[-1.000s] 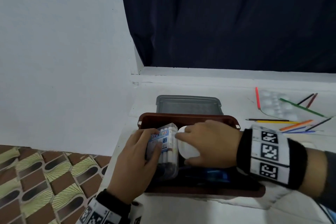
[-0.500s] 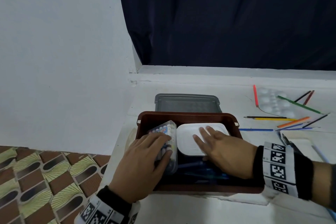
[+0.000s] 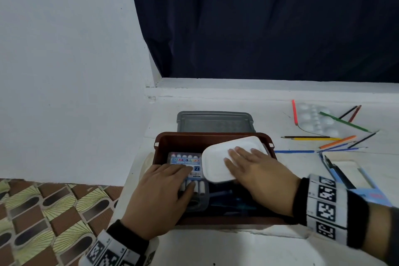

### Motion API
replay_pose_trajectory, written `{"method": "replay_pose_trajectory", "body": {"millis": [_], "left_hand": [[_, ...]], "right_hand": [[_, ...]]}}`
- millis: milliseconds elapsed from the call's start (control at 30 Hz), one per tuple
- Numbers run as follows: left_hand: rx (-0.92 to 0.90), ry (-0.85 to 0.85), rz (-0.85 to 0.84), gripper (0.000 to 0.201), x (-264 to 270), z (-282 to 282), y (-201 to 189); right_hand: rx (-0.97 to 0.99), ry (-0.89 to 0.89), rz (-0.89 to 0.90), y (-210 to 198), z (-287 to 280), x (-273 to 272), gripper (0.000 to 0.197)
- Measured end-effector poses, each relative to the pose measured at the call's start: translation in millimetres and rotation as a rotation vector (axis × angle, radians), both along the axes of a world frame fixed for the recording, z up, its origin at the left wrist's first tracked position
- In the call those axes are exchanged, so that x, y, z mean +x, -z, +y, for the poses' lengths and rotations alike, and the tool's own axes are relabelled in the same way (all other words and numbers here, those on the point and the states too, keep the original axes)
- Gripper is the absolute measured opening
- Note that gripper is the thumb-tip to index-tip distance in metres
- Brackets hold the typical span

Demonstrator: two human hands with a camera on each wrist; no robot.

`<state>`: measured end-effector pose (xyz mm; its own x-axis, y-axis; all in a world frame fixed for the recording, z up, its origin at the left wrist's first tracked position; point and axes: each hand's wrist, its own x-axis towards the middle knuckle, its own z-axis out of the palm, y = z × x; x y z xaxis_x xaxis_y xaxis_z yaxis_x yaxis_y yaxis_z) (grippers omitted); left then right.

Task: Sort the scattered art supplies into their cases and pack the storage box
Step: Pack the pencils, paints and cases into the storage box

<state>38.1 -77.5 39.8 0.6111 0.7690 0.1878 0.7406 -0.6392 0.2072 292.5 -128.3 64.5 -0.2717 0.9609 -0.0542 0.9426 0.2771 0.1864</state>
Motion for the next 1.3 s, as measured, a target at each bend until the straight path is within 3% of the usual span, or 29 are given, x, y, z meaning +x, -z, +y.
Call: {"method": "replay_pose_trajectory", "body": {"millis": [233,367,467,567,867,1067,1167,1300], "left_hand": [[-0.018,0.008,-0.045,0.048,0.7,-1.0,-5.4],[-0.093,0.033,-0.082,0.053,-0.3,-3.4,-9.5],[-0.175,0.088,-0.206,0.05,-0.7,-7.2,-14.7],[-0.143,0.134,-0.337,0.045,15.0,-16.8,-21.4],[-0.019,0.083,-0.638,0.023,148.8,-85.6,-40.2],[-0.135,0.101,-0.777,0.021,248.0,-126.1,-37.0],[-0.238,0.053,-0.791,0.014,289.7,-121.7,-21.7],[-0.349,-0.053,-0.669,0.016,334.3,-91.7,8.9]], "right_hand": [[0.03,-0.025,0.0,15.1,-2.7,1.2,0.055],[-0.018,0.05,0.257,4.3,-13.0,-1.1,0.061],[0.108,0.08,0.372,-4.5,-27.0,-2.5,0.053],[0.176,0.088,0.449,-9.0,-43.6,12.0,0.05],[0.295,0.095,0.554,-7.2,-105.3,140.3,0.041],[0.232,0.157,0.616,-2.1,-141.6,230.5,0.045],[0.221,0.2,0.628,2.6,-144.4,269.4,0.036],[0.179,0.291,0.66,14.9,-134.1,310.5,0.034]]}}
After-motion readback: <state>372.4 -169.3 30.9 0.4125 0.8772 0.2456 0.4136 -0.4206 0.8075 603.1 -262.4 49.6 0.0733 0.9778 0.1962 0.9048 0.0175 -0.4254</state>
